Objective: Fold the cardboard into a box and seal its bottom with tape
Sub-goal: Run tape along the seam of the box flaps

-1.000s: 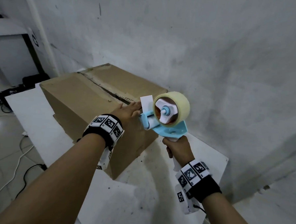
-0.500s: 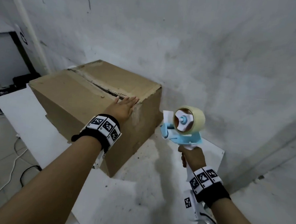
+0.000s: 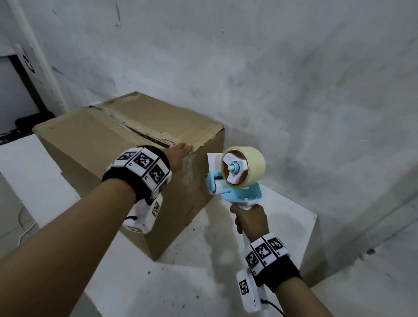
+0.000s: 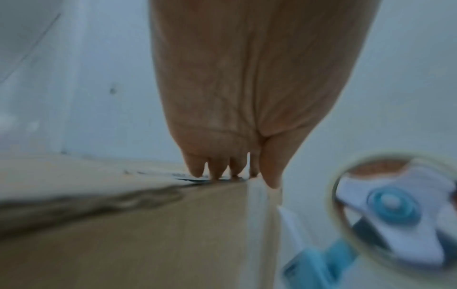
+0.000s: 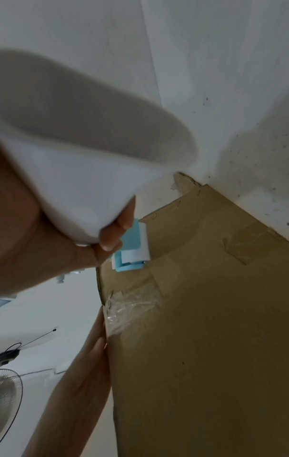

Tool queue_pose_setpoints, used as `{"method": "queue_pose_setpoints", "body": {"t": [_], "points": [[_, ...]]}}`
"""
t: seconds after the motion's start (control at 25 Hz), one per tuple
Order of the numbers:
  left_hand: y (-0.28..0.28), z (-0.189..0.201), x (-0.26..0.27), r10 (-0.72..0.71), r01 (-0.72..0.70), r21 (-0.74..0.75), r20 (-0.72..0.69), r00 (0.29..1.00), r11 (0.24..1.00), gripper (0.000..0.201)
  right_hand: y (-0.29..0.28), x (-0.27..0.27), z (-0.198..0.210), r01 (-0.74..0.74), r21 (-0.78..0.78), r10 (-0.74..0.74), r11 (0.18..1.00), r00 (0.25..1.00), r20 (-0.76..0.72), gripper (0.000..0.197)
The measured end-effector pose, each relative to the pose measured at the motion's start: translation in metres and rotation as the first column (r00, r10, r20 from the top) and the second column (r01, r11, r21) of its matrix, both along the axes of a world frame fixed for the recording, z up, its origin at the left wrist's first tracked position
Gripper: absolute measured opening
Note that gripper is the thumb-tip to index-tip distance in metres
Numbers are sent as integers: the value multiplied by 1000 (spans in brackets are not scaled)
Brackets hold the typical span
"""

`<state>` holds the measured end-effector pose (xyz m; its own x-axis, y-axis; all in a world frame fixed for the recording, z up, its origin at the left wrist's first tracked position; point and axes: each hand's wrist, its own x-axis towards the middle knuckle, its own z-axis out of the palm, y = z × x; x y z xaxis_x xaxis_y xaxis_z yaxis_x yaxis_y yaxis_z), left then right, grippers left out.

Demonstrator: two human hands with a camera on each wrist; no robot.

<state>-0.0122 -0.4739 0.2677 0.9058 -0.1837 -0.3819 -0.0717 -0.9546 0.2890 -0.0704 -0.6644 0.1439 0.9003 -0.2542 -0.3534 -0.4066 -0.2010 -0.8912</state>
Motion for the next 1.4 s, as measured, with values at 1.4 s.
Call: {"method": "queue_pose_setpoints", "body": {"t": [1.4], "points": [[-43, -17, -75, 173, -65, -853, 30, 984, 517, 56, 42, -16, 71, -175, 109, 109, 979, 888, 447, 34]]}}
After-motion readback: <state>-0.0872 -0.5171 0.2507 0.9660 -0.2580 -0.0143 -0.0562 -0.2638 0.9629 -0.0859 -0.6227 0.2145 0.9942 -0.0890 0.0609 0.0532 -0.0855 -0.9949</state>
